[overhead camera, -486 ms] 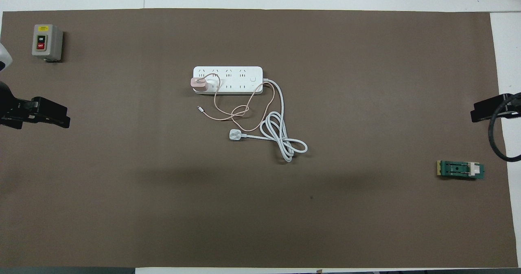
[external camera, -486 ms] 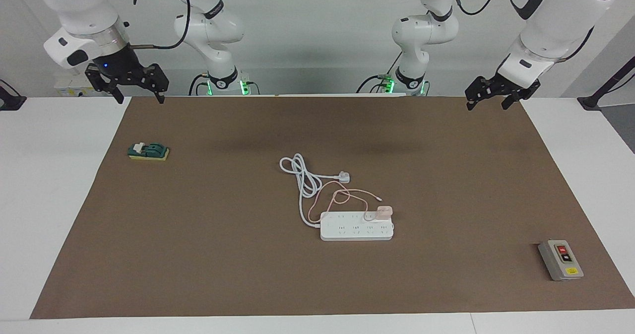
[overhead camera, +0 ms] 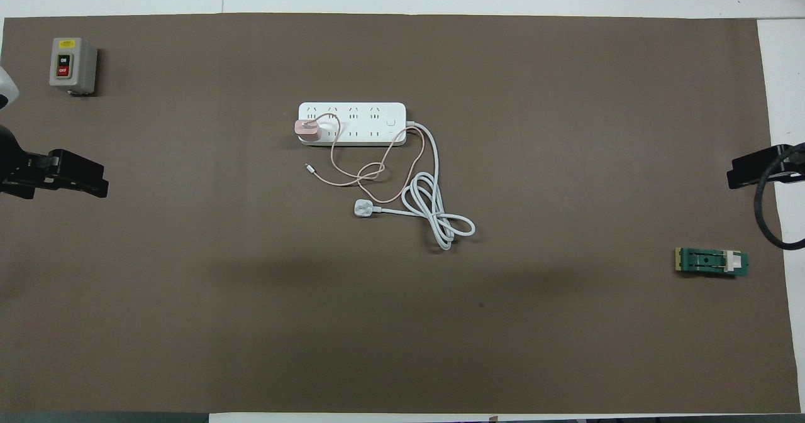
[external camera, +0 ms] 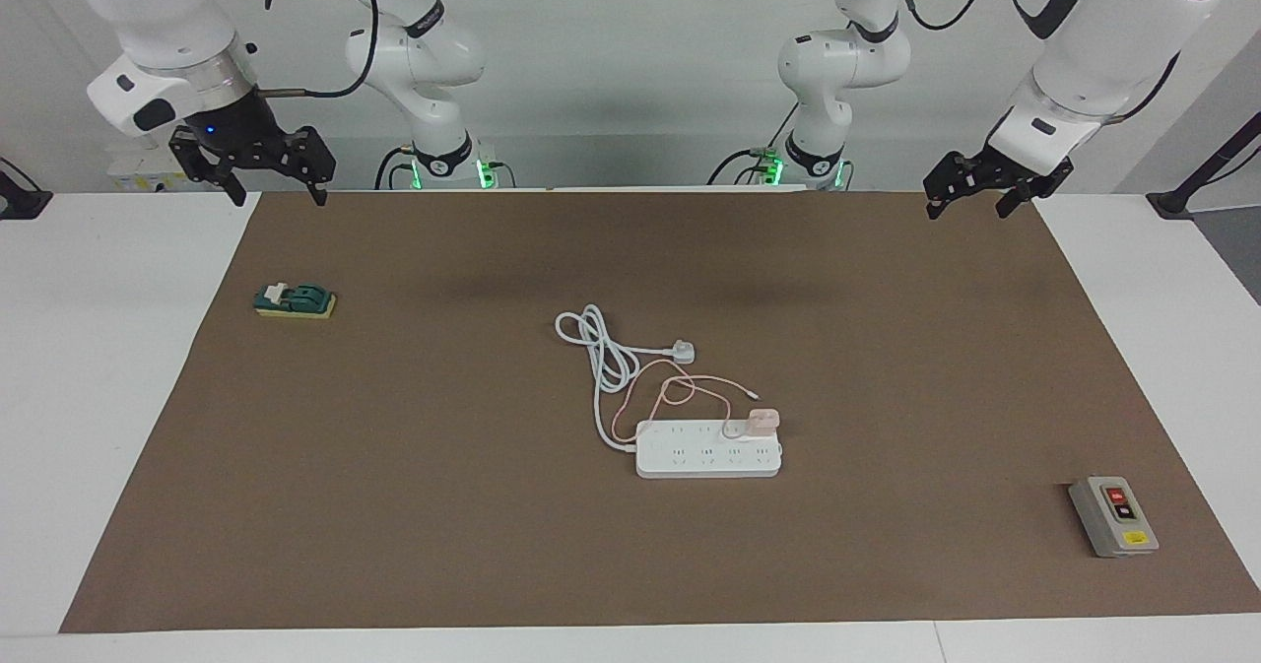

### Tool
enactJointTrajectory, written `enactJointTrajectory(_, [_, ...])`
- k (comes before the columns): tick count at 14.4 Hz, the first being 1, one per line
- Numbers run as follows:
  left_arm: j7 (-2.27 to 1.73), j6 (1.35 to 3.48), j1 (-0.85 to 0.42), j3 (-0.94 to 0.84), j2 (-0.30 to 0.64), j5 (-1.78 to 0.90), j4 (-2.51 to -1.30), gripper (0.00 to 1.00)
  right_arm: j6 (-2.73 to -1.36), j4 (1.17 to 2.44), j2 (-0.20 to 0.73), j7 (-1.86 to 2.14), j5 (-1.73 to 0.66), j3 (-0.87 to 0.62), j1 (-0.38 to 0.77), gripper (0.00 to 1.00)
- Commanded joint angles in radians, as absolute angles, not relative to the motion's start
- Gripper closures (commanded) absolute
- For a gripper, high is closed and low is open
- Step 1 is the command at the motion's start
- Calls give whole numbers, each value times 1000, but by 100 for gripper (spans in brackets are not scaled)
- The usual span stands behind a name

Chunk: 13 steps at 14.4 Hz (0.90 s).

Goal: Unplug charger and place it aside

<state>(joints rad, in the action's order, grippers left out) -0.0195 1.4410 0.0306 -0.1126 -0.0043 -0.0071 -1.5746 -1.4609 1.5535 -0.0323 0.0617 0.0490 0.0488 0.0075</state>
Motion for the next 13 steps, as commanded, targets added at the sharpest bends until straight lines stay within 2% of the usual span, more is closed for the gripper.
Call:
enactJointTrajectory(1, [-14,1466,11,-94,-38,6,-1617,0,-1450,1583,-60,94,54,46,-1,0])
enactJointTrajectory(8, [-75,1469,11,-94,-41,6,-1618,0,-1443,1588,-51,-22,16,44,32,0])
enactJointTrajectory(13, [-438,1534,9,-97,-17,12,-1632,0,-1522,1624,11,-369,-104,43,101,0])
